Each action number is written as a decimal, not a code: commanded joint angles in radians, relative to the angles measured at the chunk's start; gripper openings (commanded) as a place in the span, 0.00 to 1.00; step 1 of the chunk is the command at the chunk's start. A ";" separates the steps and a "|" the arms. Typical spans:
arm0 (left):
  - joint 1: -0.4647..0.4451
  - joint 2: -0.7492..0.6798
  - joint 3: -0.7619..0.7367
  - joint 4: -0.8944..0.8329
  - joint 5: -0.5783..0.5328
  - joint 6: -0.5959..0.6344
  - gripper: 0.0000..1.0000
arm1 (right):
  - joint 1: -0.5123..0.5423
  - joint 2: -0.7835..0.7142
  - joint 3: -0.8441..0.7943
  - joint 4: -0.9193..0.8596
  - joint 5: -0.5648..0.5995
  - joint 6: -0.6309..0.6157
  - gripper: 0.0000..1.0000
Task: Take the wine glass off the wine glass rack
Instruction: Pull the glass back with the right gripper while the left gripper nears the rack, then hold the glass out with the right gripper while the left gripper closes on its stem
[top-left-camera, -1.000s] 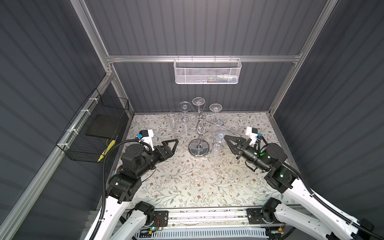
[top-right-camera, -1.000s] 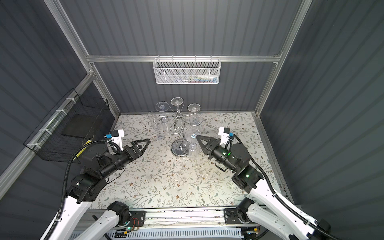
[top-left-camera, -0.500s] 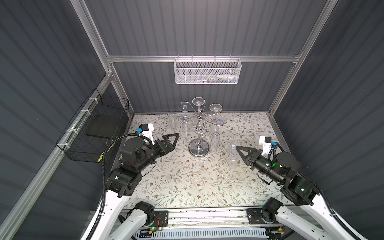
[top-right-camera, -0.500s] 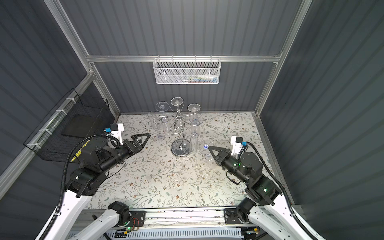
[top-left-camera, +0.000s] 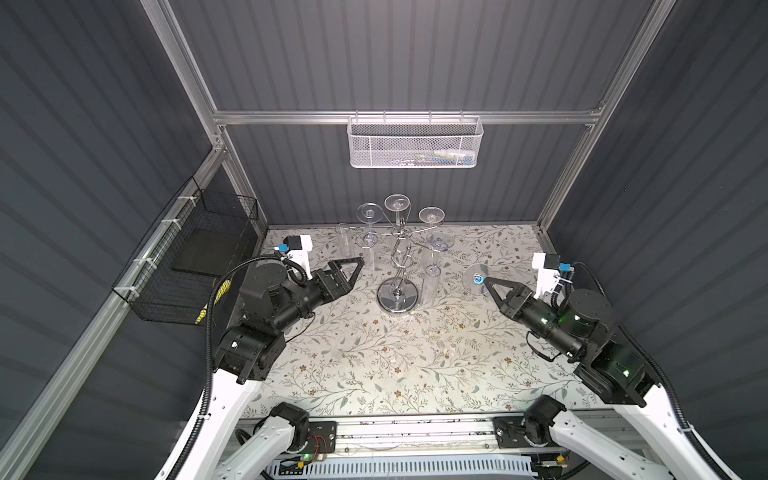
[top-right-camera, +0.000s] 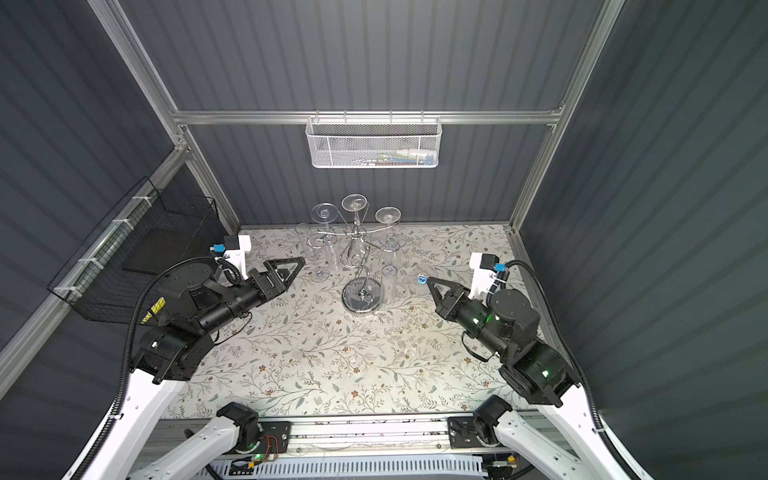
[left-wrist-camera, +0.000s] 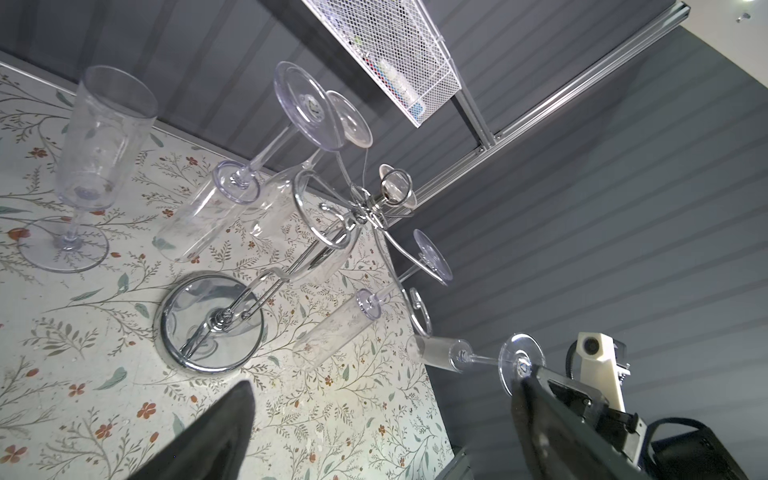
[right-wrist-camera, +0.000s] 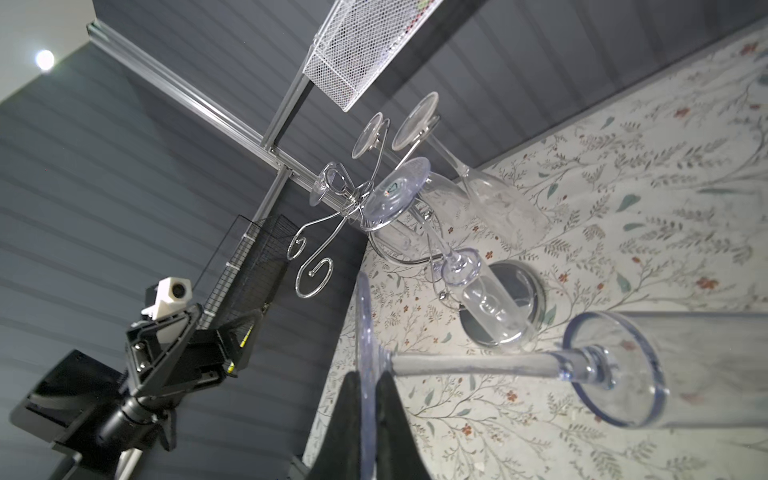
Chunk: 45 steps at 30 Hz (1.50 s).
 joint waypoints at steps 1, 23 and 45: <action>-0.001 0.019 0.053 0.048 0.082 0.032 0.98 | -0.004 0.011 0.056 0.057 -0.024 -0.245 0.00; -0.001 0.213 0.210 0.240 0.332 0.035 0.95 | 0.056 0.158 0.225 0.159 -0.357 -0.925 0.00; -0.073 0.333 0.270 0.415 0.460 -0.032 0.91 | 0.165 0.262 0.321 0.163 -0.457 -1.209 0.00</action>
